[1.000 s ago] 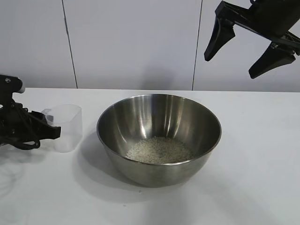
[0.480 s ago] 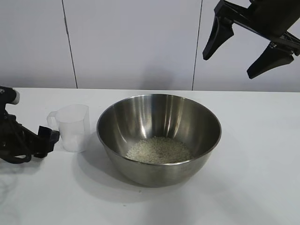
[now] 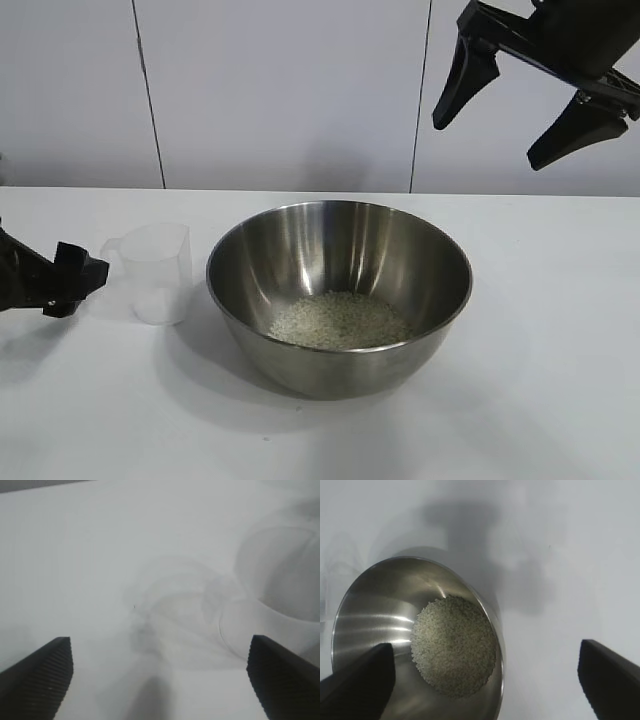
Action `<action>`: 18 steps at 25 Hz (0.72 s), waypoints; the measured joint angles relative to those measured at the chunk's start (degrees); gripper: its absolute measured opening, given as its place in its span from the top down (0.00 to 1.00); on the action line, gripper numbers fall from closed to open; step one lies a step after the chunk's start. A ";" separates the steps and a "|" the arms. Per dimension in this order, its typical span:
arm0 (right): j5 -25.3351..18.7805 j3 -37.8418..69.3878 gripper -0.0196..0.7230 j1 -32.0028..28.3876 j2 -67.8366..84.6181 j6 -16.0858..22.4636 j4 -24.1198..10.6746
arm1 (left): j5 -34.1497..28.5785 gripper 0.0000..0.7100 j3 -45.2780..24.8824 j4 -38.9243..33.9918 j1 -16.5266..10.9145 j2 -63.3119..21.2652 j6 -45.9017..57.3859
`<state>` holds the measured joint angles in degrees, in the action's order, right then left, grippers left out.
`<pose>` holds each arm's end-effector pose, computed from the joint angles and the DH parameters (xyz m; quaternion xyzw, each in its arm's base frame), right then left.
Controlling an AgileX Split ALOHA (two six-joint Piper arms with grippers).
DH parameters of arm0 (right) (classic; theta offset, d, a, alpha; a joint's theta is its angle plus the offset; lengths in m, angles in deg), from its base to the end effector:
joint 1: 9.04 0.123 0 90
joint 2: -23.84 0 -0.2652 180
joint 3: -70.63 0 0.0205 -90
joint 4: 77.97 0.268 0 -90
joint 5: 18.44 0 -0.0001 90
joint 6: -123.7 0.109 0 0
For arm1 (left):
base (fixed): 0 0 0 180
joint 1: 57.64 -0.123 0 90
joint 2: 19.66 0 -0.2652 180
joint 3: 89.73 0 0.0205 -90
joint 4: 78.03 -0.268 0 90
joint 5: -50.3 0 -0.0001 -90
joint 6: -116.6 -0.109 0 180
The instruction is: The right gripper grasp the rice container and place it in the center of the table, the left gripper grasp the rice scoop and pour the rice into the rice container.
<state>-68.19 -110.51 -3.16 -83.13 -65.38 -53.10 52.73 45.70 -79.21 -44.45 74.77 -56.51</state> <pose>0.3823 0.0746 0.2314 -0.0239 0.9595 0.1842 0.2118 0.2791 -0.0655 0.1194 0.0608 0.9270 -0.0612 0.3649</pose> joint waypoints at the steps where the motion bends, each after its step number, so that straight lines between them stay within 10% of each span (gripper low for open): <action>1: 0.00 0.00 0.05 0.00 0.00 0.00 0.04 | -6.03 0.02 2.02 -0.26 0.00 -1.92 0.50; 8: -0.06 0.00 0.05 0.00 0.00 -0.22 0.47 | -34.18 0.02 20.47 7.47 0.00 -5.45 -5.43; 18: -0.29 0.00 0.05 0.00 0.00 -2.14 4.53 | -50.85 0.02 40.20 31.47 0.00 3.71 -12.81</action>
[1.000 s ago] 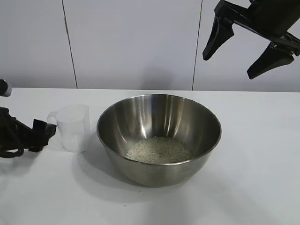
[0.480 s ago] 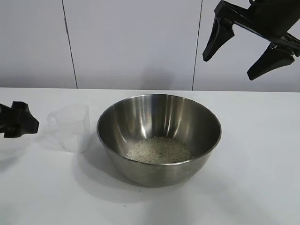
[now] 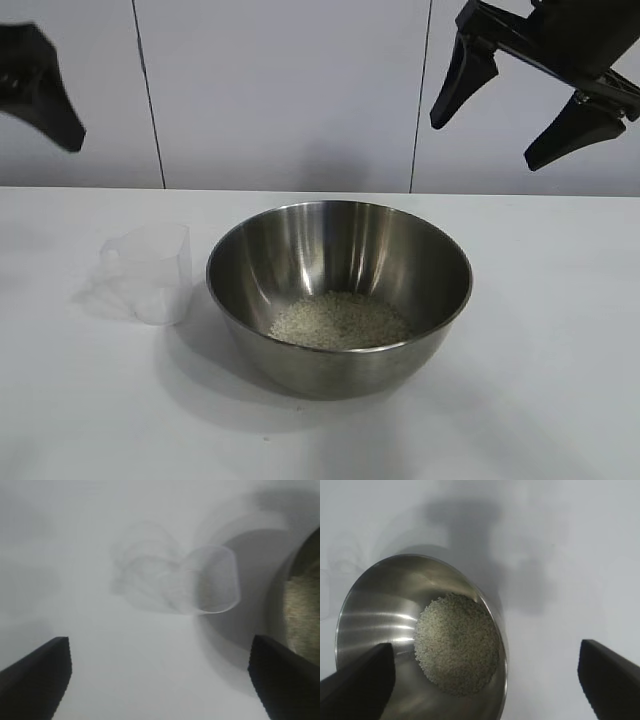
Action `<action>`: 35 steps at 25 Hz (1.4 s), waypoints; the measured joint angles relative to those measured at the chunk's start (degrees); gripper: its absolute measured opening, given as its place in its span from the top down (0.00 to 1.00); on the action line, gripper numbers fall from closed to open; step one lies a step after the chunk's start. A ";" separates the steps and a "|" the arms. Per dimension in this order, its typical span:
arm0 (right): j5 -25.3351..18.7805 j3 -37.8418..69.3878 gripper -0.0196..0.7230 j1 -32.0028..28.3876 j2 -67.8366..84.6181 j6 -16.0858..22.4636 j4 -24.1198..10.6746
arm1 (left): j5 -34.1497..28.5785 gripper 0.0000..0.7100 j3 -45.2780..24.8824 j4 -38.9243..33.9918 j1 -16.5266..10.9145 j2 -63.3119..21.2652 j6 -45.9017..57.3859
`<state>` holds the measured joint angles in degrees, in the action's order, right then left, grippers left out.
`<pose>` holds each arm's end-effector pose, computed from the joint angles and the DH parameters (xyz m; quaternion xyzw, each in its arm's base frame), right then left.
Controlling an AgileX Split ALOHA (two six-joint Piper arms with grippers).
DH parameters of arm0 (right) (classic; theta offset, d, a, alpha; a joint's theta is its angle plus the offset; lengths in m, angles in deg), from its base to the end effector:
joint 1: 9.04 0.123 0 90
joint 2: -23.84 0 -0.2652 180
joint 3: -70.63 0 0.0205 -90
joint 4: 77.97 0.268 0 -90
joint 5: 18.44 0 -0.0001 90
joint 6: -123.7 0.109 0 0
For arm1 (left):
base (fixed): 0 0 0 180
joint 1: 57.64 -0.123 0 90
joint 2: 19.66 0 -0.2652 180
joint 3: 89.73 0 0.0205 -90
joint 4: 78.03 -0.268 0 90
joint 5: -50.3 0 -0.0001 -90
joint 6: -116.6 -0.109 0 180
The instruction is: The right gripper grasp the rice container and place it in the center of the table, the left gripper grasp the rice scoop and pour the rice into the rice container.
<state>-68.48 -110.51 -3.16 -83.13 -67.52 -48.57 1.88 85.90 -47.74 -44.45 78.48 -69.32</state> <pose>0.3820 0.0806 0.2341 -0.0232 0.9530 0.2146 0.2124 0.3401 -0.1220 0.2630 0.0380 0.9411 -0.2476 0.2270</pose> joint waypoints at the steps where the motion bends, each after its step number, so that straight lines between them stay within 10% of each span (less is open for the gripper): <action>1: 0.00 0.00 0.05 0.00 0.00 -0.07 0.43 | -1.00 0.02 1.15 0.36 0.00 1.40 -0.05; 35: 0.00 0.00 0.05 0.00 0.00 -0.57 2.13 | -0.98 0.02 5.53 14.63 0.00 11.50 -5.40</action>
